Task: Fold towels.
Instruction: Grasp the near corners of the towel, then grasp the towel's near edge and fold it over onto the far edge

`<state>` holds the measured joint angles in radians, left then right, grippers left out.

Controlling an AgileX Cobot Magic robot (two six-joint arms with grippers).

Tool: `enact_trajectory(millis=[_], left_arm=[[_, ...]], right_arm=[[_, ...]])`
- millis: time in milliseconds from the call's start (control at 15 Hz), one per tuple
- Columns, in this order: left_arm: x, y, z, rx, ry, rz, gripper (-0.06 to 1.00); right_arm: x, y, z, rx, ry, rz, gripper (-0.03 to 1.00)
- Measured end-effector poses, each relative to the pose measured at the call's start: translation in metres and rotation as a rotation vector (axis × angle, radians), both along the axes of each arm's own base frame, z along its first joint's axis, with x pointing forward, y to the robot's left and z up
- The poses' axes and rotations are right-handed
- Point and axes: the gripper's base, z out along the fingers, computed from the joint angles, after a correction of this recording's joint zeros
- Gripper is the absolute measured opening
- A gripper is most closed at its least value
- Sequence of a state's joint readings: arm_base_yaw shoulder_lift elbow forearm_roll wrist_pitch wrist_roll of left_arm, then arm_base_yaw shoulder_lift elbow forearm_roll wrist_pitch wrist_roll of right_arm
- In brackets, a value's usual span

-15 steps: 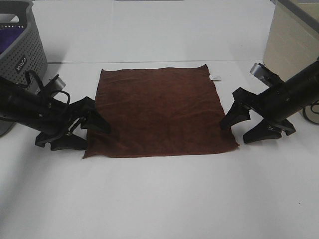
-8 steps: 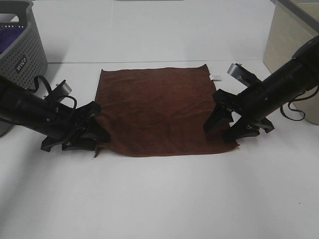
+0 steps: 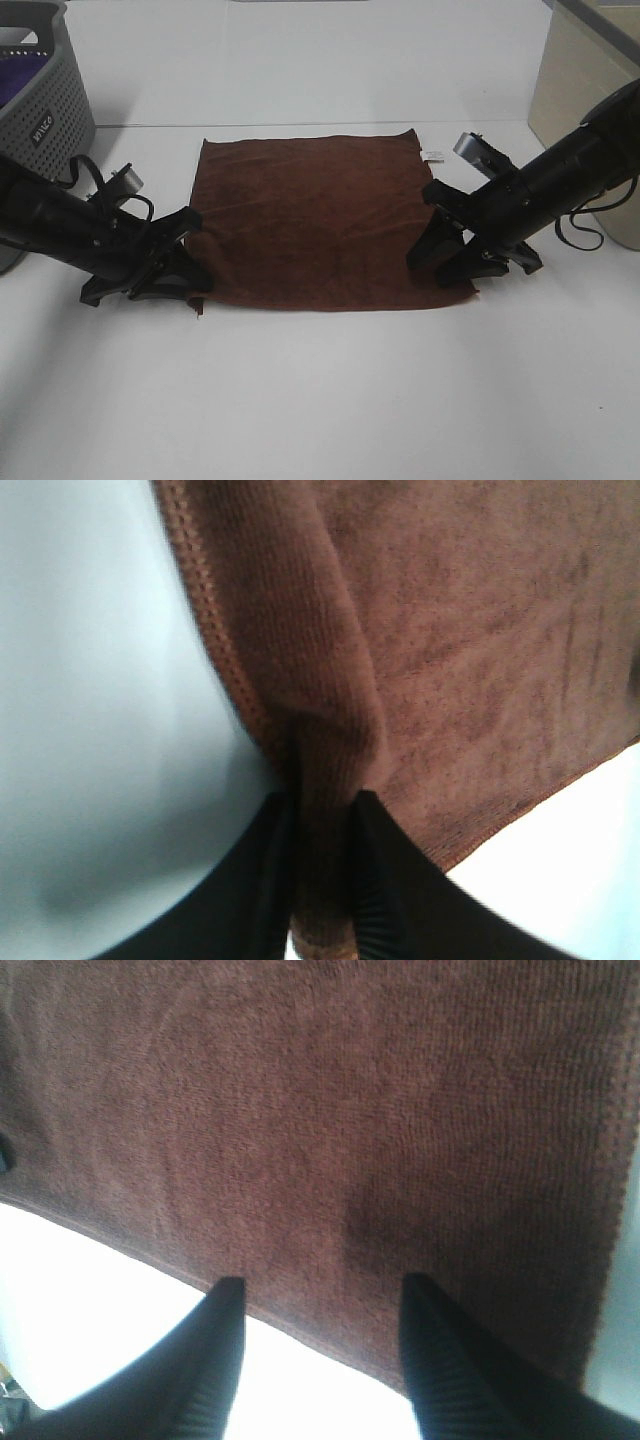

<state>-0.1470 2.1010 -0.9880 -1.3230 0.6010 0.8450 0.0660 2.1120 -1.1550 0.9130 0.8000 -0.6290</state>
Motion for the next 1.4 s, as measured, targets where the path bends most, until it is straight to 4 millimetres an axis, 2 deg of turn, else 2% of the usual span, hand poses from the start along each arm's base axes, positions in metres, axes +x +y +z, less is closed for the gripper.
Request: enact_trajectory(millis=[200,333,400,467,600,867,1000,1133,1200,1267,1400], left_arm=[[0.0,0.0,0.0,0.0,0.0,0.0,0.18],[0.0,0.0,0.0,0.0,0.0,0.0,0.18],[0.0,0.0,0.0,0.0,0.0,0.0,0.18],[0.0,0.0,0.0,0.0,0.0,0.0,0.18],[0.0,-0.001,0.0,0.001,0.0,-0.002,0.18],[0.0,-0.001,0.0,0.001,0.0,-0.002,0.18],[0.0,-0.001,0.0,0.001,0.0,-0.002,0.18],[0.0,-0.001,0.0,0.002,-0.001,-0.005,0.17],[-0.001,-0.001,0.0,0.008,-0.002,-0.015,0.12],[-0.002,0.0,-0.001,0.02,0.004,-0.031,0.06],[-0.006,-0.001,0.004,0.032,0.034,-0.06,0.02]], right_arm=[[-0.003,-0.005,0.008,-0.06,-0.028,0.065,0.7],[-0.003,-0.011,0.022,-0.138,-0.057,0.053,0.73],[-0.003,-0.015,0.022,-0.186,-0.057,0.039,0.73],[-0.003,-0.018,0.018,-0.228,-0.047,0.031,0.73],[0.0,-0.015,0.008,-0.192,-0.024,0.006,0.73],[0.003,-0.001,-0.005,-0.01,0.001,-0.008,0.6],[0.002,0.0,-0.012,0.003,0.024,-0.007,0.4],[0.001,0.002,-0.015,0.003,0.032,-0.005,0.16],[0.001,0.001,-0.014,-0.006,0.035,-0.004,0.07],[-0.001,-0.001,-0.012,-0.036,0.046,0.005,0.03],[-0.005,-0.005,0.004,-0.114,0.055,0.026,0.02]])
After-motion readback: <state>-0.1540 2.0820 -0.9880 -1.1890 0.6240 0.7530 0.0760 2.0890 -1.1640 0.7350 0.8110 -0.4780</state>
